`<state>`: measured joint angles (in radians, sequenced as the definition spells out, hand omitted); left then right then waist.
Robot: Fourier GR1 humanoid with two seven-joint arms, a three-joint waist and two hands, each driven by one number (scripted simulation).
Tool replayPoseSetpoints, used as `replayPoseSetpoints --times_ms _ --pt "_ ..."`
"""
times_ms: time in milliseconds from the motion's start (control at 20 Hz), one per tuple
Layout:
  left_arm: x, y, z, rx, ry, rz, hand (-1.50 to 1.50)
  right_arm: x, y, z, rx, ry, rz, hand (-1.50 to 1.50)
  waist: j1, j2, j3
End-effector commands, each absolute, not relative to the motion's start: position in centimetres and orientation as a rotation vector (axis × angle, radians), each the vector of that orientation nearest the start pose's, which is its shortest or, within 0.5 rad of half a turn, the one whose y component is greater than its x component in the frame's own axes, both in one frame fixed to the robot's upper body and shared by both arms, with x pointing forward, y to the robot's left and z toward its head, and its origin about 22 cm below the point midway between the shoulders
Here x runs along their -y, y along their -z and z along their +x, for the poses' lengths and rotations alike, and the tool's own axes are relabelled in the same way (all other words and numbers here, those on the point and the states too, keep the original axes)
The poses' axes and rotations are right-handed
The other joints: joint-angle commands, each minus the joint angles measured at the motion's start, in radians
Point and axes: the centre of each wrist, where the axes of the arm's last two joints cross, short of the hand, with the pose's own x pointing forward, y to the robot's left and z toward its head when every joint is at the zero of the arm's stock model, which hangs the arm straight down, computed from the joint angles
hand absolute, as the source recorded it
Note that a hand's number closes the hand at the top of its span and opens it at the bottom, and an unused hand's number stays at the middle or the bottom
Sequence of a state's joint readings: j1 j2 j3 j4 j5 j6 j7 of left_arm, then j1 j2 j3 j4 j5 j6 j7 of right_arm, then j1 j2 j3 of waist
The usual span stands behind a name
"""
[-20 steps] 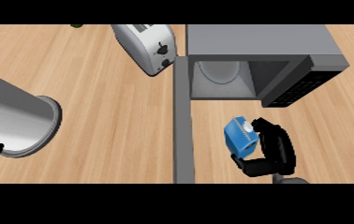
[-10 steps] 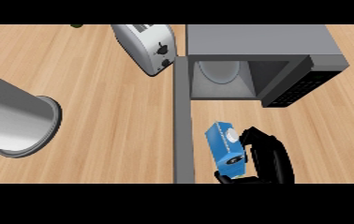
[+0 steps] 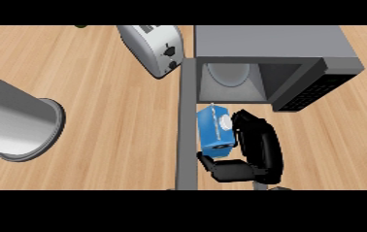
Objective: Pick up the milk, place it into the microwave and close the microwave
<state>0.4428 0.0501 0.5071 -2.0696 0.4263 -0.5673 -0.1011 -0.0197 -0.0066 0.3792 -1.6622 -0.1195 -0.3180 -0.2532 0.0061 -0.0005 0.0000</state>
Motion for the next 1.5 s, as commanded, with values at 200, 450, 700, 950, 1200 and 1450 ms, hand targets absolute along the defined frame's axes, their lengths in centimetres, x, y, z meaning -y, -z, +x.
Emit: replayPoseSetpoints --times_ms 200,450,700,950,1200,1450 --pt "-37.6 -7.1 9.2 1.869 -0.026 -0.011 -1.50 11.9 -2.2 27.3 1.886 0.065 -0.060 1.50 0.008 0.002 0.000" --pt "-38.2 -6.5 9.7 1.895 -0.030 -0.007 -1.50 13.1 -1.0 31.3 1.802 0.099 -0.150 1.50 0.010 0.003 0.000" --pt "-39.3 -5.6 9.6 1.890 -0.016 -0.030 -1.50 14.3 0.5 35.4 1.770 0.117 -0.186 1.50 0.020 0.006 0.001" --pt "-39.4 -6.3 12.3 1.892 0.004 -0.005 -1.50 14.5 0.9 38.2 1.778 0.098 -0.165 1.50 0.016 0.008 0.001" --pt "-39.2 -5.6 11.6 1.875 -0.028 -0.024 -1.50 18.5 2.1 39.4 1.853 0.062 -0.214 1.50 0.029 0.012 0.002" --pt "-39.6 -4.6 12.1 1.874 -0.003 -0.032 -1.50 18.4 2.2 40.2 1.909 0.004 -0.287 1.50 0.033 0.015 0.001"
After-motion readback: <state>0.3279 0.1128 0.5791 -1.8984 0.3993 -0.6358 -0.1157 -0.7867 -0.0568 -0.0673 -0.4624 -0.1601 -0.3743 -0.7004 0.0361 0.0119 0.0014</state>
